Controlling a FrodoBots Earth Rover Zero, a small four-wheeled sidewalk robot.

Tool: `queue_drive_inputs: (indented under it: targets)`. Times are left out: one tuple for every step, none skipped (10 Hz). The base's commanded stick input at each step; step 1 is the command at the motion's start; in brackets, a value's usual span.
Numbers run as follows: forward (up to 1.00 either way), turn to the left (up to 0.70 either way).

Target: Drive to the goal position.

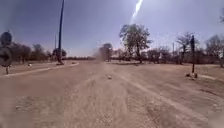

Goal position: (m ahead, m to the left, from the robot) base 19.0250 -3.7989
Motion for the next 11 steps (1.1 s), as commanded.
queue_drive_inputs:
  targets:
    - [1.00,0.00]
    - [1.00,0.00]
    - [1.00,0.00]
    - [1.00,0.00]
    - [1.00,0.00]
    - [1.00,0.00]
    - [1.00,0.00]
    - [1.00,0.00]
    - [1.00,0.00]
    - [1.00,0.00]
    - [1.00,0.00]
